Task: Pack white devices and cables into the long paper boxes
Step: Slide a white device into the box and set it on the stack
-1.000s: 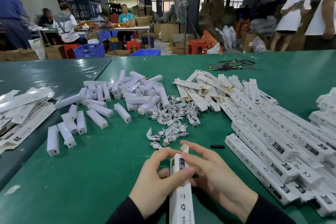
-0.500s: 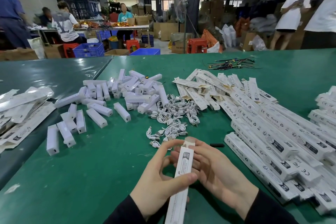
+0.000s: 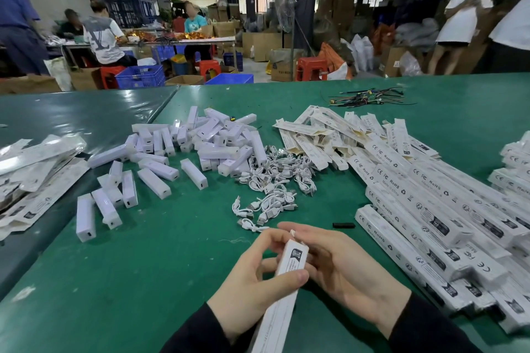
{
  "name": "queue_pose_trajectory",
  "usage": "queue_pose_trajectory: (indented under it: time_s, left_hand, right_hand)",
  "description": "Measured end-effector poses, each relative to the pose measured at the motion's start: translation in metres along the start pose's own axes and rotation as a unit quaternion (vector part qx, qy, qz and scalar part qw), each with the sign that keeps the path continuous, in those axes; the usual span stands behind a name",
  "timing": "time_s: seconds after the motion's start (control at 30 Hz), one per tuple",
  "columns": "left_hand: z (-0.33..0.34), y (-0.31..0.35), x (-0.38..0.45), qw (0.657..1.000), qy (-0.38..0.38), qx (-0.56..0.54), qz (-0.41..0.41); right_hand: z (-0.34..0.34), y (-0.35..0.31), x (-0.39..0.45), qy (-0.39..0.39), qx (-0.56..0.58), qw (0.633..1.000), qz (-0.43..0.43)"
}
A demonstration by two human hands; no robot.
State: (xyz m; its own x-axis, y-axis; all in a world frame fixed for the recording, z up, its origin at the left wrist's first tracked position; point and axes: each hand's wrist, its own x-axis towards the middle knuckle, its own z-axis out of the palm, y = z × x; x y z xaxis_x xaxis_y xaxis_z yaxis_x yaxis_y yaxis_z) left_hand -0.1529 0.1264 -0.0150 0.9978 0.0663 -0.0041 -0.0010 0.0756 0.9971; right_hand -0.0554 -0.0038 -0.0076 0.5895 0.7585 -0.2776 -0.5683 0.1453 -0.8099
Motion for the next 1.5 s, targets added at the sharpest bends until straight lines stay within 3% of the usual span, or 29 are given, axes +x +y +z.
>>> queue_pose_trajectory:
  time_s: [0.27,0.67,0.83,0.9,1.0,1.17,1.27,1.33,1.4,1.5]
  left_hand:
    - [0.0,-0.005,0.003,0.999,0.028,-0.031,-0.002]
    - [-0.006,-0.001,0.004,0.996,0.045,-0.067,-0.035]
    - [-0.022,0.007,-0.001,0.97,0.075,-0.197,-0.122]
    - [-0.027,0.009,0.002,0.93,0.131,-0.324,-0.112]
    - [-0.036,0.007,0.005,0.865,0.224,-0.449,-0.028]
    - [-0.039,0.009,0.011,0.879,0.33,-0.344,0.004]
    - [-0.043,0.006,0.01,0.873,0.343,-0.345,-0.026]
    - [-0.047,0.007,0.007,0.857,0.373,-0.356,-0.011]
    - [-0.049,0.01,0.004,0.843,0.375,-0.386,0.015]
    - [-0.05,0.013,0.004,0.837,0.361,-0.409,0.028]
  right_hand:
    - [0.003,-0.002,-0.002,-0.021,-0.029,0.999,-0.019]
    - [0.007,0.004,-0.006,-0.014,-0.197,0.976,-0.094]
    - [0.005,0.005,-0.002,-0.024,-0.14,0.978,-0.15]
    - [0.002,0.004,-0.001,0.019,-0.107,0.974,-0.2]
    - [0.0,0.009,-0.002,0.081,-0.186,0.94,-0.273]
    - [0.02,0.028,0.005,0.019,-0.369,0.888,-0.272]
    - [0.037,0.012,0.026,-0.044,-0.501,0.822,-0.266]
    - [0.046,-0.007,0.053,-0.009,-0.52,0.798,-0.303]
    - [0.052,-0.028,0.091,0.048,-0.586,0.746,-0.311]
    - [0.063,-0.056,0.151,0.069,-0.684,0.686,-0.24]
